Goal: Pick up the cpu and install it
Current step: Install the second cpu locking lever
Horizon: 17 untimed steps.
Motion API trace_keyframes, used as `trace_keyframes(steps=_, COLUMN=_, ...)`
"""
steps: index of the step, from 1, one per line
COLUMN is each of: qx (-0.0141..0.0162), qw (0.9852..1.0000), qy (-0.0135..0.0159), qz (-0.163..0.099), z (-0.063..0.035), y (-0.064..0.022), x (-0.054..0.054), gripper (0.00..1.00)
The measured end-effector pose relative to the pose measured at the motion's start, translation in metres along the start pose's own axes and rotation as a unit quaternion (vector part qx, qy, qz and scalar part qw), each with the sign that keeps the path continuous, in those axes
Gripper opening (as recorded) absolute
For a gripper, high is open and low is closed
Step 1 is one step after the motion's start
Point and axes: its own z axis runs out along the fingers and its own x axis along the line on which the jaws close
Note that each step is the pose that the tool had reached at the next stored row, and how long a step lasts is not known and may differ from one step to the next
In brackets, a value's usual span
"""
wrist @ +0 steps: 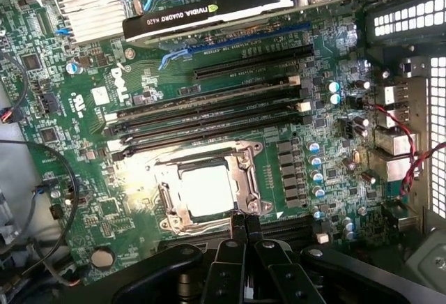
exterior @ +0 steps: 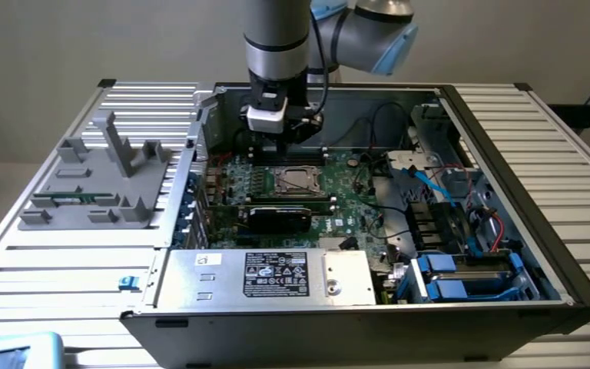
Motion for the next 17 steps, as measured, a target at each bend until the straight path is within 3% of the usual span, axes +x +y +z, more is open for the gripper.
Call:
trace_keyframes(steps=5, qx=0.0077, qw=1.0, qy=-0.0038, qz=0.001, z=-0.002, y=0.0149, x=0.003, gripper=0.11)
trace_keyframes(steps=12, qx=0.0119, qw=0.9999, qy=-0.007, qz=0.004, z=0.0006, y=0.0247, x=0.005, gripper=0.11)
trace_keyframes(steps=17, qx=0.021, qw=0.9997, qy=-0.0086, qz=0.01, z=0.0033, y=0.0303, x=0.006, gripper=0.11)
